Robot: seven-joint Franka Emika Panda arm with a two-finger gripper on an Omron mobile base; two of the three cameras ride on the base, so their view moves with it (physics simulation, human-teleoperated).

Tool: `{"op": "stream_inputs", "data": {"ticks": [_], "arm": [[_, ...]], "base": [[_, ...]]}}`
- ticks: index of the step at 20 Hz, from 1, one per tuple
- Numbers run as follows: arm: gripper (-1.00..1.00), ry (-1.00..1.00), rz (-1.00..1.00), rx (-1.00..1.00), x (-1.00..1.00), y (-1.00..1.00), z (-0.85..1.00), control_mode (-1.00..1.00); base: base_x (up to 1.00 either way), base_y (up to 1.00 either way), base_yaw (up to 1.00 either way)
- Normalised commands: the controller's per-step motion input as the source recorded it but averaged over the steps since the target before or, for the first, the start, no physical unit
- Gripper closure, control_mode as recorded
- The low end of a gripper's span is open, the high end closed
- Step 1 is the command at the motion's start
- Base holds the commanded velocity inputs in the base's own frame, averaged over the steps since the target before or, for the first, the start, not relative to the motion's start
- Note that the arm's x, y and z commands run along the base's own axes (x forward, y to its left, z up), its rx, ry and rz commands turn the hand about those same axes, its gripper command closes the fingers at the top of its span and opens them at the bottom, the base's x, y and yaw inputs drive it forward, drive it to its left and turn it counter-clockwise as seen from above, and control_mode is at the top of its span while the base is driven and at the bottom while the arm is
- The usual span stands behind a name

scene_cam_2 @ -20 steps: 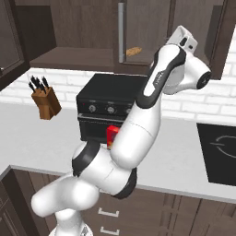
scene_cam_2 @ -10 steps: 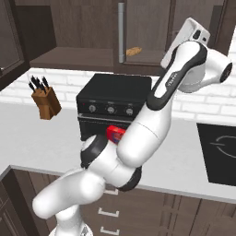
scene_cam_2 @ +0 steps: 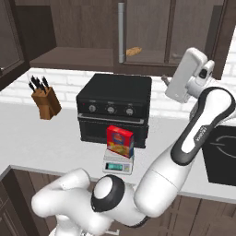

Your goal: Pick the boxed food and place it on the digital scale for weighing, and close the cabinet.

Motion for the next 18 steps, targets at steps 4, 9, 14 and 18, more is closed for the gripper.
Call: {"op": "stream_inputs", "data": {"ticks": [4, 9, 14, 18], "arm": [[-1.0, -0.07, -0.26, 0.16, 0.54, 0.98, -1.0, -1.0], [-1.0, 0.11, -0.38, 0.08, 1.0, 0.9, -0.74, -1.0], [-1.0, 0.14, -0.21, 0.14, -0.35, 0.08, -0.08, -1.0], [-1.0, -0.21, -0.01, 0.25, -0.98, 0.23, -0.05, -1.0]], "base": [[0.0, 0.0, 0.0], [0.0, 0.0, 0.0], [0.0, 0.0, 0.0], [0.0, 0.0, 0.0]]}}
